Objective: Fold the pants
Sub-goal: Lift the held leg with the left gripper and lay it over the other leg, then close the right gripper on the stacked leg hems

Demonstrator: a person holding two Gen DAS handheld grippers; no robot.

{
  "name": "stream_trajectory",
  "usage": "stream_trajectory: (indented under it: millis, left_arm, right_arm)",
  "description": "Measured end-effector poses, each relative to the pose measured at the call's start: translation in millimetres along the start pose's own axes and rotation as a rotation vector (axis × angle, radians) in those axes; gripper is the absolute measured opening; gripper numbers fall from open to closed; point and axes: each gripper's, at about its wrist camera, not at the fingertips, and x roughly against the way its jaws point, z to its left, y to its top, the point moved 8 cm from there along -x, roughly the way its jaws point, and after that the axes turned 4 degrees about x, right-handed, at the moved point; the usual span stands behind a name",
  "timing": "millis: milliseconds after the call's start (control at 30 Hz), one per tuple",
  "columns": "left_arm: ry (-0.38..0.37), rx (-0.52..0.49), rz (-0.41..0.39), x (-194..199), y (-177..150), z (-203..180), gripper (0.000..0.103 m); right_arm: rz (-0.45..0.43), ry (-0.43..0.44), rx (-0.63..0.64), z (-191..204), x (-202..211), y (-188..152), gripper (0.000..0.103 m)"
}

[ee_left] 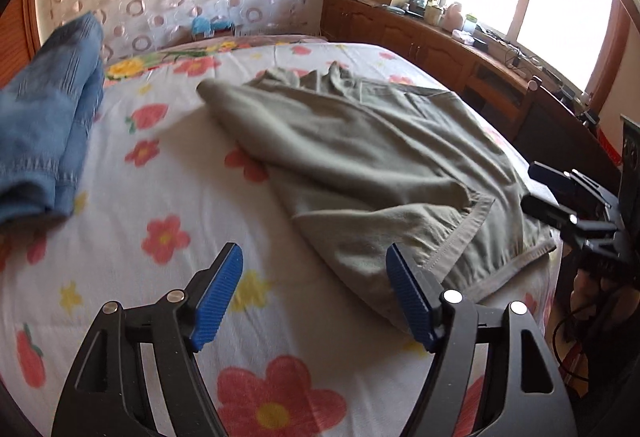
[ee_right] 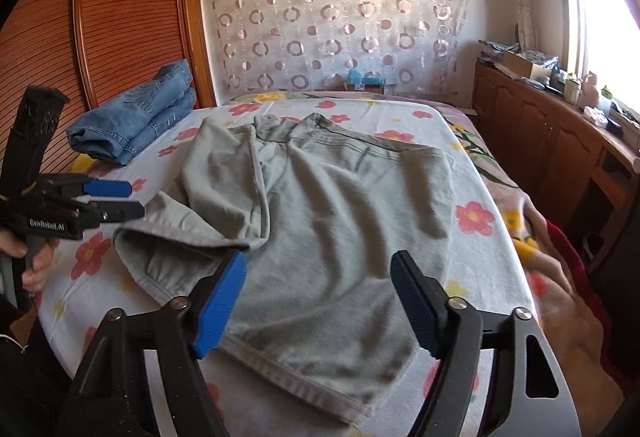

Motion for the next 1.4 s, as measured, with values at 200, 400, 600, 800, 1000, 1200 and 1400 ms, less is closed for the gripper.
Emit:
stream_trajectory:
  millis: [200,400,600,800,1000,1200,1400]
  left_arm:
    - [-0.002,0.017,0.003,-3,-11,7,0.075]
    - [-0.011,0.033,-0.032,2,-16,10,0.075]
    - [0.003,0.006,-0.060,3,-18,8,0.076]
    - [0.000,0.000,-0.063,3,-18,8,0.077]
    - [0.012,-0.008,-0.068,3,-18,8,0.077]
    - [0.011,-0.008,-0.070,3,-18,8,0.077]
    - [0.021,-0.010,-0.069,3,-18,8,0.077]
  right_arm:
    - [0.020,0.046,0.019,0,-11,8,0.045]
    - [0.056,0.095,0.032,1,-25,9,0.045]
    - [0.095,0.124,0.025,-8,-38,12,0.041]
    - [0.132,0.124,0.031,-15,-53,11,0.036]
    - [0.129,0.172,0.030,-14,-49,13,0.036]
    - [0.119,0.182,0.035,-3,-49,12,0.023]
    - [0.090,0.230,0.052,11,-40,13,0.006]
